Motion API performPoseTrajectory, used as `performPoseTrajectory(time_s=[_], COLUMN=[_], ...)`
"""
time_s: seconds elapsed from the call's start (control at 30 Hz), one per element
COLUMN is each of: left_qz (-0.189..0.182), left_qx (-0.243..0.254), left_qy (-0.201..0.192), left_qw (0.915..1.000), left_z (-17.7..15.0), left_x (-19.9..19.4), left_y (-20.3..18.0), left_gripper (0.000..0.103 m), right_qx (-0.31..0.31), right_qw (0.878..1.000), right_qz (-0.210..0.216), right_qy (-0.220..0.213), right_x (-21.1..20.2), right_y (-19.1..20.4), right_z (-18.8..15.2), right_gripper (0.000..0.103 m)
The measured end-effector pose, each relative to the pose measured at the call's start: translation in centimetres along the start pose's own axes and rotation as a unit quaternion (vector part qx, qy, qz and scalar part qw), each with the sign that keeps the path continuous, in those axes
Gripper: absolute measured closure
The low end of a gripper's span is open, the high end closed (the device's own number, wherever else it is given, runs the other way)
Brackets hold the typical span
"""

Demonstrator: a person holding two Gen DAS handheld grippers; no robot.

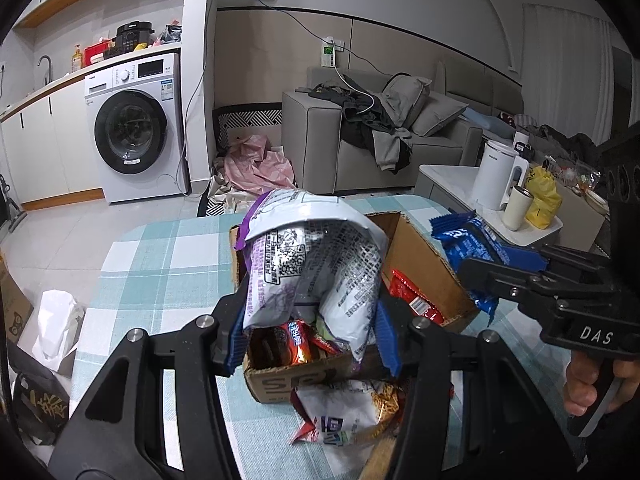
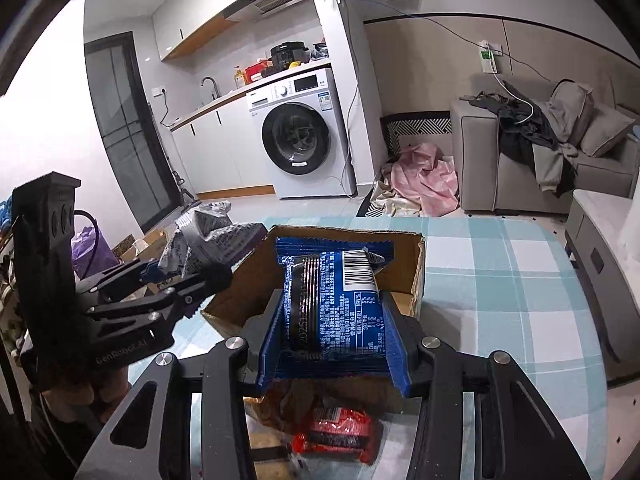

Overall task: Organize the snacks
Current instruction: 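Lift both snacks and carry them over the cardboard box, then open both tools to drop the snacks into the box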

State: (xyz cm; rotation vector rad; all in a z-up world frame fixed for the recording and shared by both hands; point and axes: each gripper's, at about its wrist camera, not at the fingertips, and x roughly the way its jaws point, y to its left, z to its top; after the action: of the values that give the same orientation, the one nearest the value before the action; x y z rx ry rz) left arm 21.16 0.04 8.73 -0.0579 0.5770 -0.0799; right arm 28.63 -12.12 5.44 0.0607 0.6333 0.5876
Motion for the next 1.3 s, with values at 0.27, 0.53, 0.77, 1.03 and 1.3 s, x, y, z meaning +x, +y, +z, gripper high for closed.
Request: performPoseTrajectory(time_s=[0.27, 0.53, 0.77, 1.03, 1.3], left_qz=[0.000, 0.003, 0.008, 0.006, 0.006], left_qx=[-0.001, 0.001, 0.009, 0.012, 0.014], left_qy=[0.018, 0.033, 0.038, 0.048, 0.057], left_qw=[0.9998, 0.9994, 0.9992, 0.9988, 0.9982], left_z=[-0.2, -0.5, -0.6, -1.0, -1.1], left_x=[3.4, 6.5, 8.2, 9.9, 11.6], left_y=[0.4, 0.4, -0.3, -0.7, -1.0], left_gripper=[0.054, 0.054, 0.054, 0.054, 0.054], right_qx=[0.020, 0.028, 0.034, 0.041, 0.037], right_qw=[1.000, 0.999, 0.999, 0.998, 0.998], right_qz=[-0.001, -0.001, -0.006, -0.012, -0.016], right_qy=[0.015, 0.029, 0.034, 0.039, 0.039], right_x=[2.5, 4.7, 6.1, 7.0, 7.4], right_y=[-1.2, -1.7, -2.0, -2.4, -2.3], right_z=[0.4, 0.4, 0.6, 0.4, 0.3], right_gripper=[0.058, 0.058, 0.058, 0.058, 0.058])
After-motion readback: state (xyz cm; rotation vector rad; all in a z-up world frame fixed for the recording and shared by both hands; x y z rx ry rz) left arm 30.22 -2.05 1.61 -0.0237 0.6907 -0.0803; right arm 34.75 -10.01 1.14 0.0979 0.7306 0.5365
